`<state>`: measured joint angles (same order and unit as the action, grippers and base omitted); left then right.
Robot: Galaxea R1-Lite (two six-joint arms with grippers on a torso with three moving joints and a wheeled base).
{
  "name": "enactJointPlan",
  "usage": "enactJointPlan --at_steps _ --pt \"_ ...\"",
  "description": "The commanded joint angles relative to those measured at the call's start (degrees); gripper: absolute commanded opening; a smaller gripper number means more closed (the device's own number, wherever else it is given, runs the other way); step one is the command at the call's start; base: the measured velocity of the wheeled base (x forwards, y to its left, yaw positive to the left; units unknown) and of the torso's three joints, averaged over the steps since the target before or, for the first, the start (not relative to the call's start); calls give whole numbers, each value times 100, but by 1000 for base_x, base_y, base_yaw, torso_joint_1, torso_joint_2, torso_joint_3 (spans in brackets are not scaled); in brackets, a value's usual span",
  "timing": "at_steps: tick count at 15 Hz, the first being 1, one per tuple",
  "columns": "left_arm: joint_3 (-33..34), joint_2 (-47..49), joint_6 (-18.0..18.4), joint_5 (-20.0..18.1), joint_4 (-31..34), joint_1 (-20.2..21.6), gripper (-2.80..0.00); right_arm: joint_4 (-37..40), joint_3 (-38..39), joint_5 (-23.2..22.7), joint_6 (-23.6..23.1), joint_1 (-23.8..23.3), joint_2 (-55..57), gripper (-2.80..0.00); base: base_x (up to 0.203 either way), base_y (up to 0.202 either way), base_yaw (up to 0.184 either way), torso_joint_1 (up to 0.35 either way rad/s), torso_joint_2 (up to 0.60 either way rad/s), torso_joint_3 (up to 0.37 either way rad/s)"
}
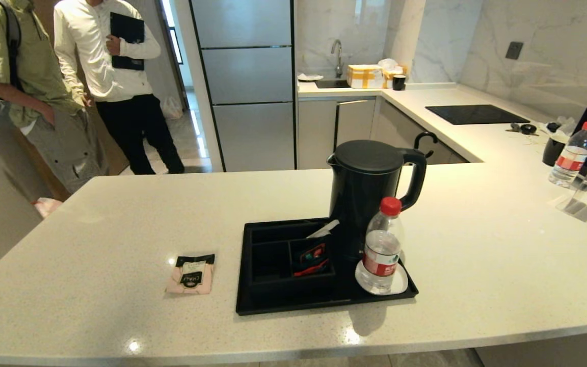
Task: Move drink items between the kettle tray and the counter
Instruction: Pick up the kettle
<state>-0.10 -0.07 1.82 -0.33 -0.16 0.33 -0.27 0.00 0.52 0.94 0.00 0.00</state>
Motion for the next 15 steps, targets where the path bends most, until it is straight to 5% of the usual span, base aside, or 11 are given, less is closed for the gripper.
enactJointPlan --at_steps 1,15 --pt "1 7 2 -2 -2 2 -280 -2 0 0 3 0 0 -280 0 0 0 0 0 0" --pt "1 7 2 -2 -2 2 -280 60 -12 -2 -90 0 11 -280 0 0 0 0 0 0"
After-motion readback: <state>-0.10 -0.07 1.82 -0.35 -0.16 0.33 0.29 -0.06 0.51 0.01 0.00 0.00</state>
